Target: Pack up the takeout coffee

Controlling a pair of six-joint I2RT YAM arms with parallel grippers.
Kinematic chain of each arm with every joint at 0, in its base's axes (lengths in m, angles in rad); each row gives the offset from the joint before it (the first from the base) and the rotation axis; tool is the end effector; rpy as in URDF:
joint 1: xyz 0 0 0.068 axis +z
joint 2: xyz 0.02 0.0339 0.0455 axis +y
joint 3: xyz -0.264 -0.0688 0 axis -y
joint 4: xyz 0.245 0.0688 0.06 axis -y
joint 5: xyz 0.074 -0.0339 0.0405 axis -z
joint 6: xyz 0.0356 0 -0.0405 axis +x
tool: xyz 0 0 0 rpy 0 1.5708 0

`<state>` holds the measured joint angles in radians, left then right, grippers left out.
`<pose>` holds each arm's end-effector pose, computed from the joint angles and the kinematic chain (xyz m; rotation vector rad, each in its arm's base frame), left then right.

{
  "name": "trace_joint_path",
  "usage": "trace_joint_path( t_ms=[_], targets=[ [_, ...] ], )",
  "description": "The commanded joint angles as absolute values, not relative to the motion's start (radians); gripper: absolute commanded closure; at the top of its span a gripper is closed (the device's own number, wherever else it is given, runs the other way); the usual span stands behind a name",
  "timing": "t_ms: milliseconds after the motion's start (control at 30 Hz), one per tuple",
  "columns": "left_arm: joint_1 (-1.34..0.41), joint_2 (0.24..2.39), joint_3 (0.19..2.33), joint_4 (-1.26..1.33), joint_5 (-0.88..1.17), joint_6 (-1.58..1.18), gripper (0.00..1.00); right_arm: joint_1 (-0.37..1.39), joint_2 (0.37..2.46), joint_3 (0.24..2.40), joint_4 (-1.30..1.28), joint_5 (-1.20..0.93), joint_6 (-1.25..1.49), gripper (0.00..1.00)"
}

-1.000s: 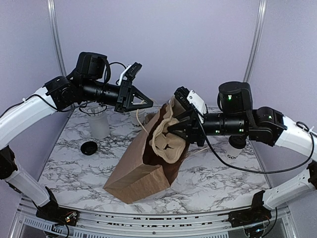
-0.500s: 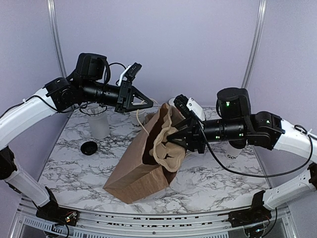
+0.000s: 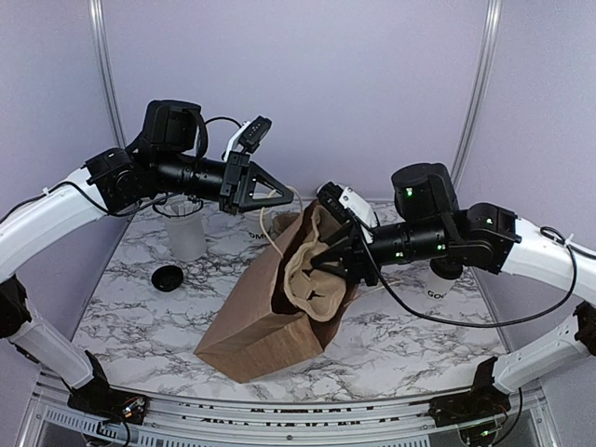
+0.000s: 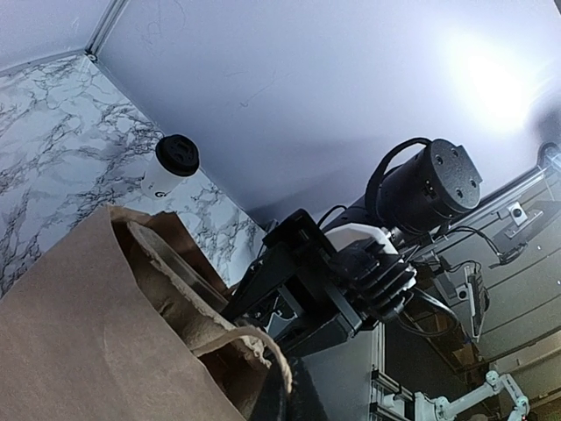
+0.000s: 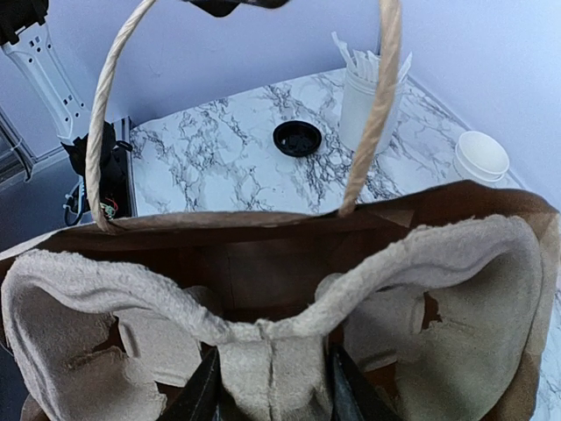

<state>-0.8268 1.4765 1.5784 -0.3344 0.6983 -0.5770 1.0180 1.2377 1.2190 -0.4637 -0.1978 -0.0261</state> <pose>0.2075 -0.2593 0.4376 0.8141 1.8977 -1.5649 0.1391 0.2388 0.3679 -1.1790 1.7916 0.8033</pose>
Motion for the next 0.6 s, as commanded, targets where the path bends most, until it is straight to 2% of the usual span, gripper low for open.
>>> trace_joint_path(
  t_ms=[0, 233, 567],
  targets=[
    [-0.830, 1.441, 1.551, -0.208, 0.723, -0.631, 1.00, 1.007, 1.265, 1.319, -0.528, -0.201, -0.013, 0.64],
    [-0.834, 1.445, 1.480, 0.177, 0.768, -0.892, 1.00, 1.008, 1.296, 1.450, -0.687, -0.157, -0.025, 0.64],
    [-0.901, 1.559, 1.630, 0.256, 0.762, -0.955, 1.00, 1.008, 1.275, 1.522, -0.836, -0.102, -0.032, 0.65]
  ],
)
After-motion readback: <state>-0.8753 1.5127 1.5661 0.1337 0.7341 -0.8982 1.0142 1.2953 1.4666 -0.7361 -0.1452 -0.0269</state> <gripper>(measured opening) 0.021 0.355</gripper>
